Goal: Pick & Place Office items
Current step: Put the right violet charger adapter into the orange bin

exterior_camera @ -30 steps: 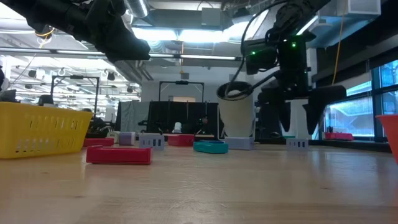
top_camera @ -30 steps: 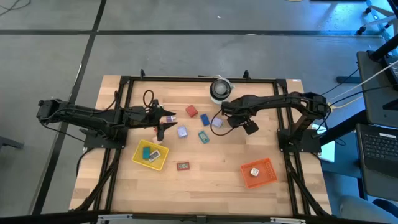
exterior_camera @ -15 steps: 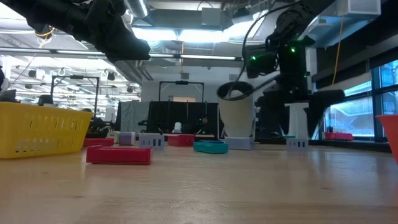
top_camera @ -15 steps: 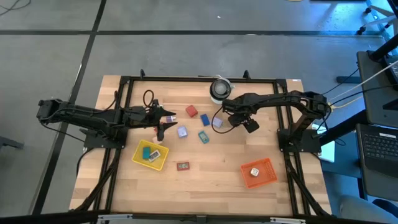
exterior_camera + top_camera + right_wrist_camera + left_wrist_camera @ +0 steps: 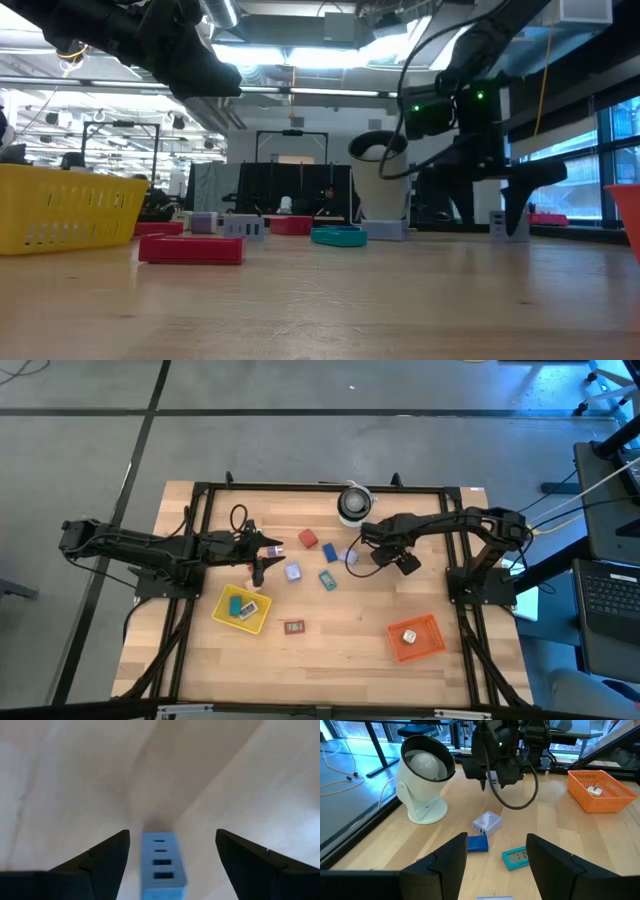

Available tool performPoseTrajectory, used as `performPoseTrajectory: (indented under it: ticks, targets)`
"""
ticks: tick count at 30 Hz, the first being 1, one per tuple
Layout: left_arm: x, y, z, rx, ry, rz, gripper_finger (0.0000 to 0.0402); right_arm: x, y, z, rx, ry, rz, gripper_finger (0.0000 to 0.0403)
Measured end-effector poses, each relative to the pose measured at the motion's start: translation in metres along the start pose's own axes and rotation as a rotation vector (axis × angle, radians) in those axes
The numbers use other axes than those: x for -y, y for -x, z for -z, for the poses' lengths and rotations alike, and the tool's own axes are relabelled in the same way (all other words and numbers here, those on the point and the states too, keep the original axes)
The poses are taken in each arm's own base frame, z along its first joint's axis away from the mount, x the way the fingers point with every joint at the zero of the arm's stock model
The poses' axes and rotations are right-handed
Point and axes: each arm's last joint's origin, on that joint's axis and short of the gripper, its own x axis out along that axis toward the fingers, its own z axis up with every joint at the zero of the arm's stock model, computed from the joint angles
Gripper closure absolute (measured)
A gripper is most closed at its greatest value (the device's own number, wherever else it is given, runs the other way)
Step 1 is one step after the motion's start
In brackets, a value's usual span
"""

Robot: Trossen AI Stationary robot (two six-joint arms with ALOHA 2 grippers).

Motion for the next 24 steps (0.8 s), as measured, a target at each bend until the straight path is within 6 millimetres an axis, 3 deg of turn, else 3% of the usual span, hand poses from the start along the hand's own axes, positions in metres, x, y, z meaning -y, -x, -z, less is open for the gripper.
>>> performPoseTrajectory:
  ticks: [24]
  targets:
    - [0.001, 0.000, 0.000, -0.003, 0.003, 0.034, 0.0203, -0.002, -0.003, 0.012, -0.067, -0.202, -0.062, 0.0117]
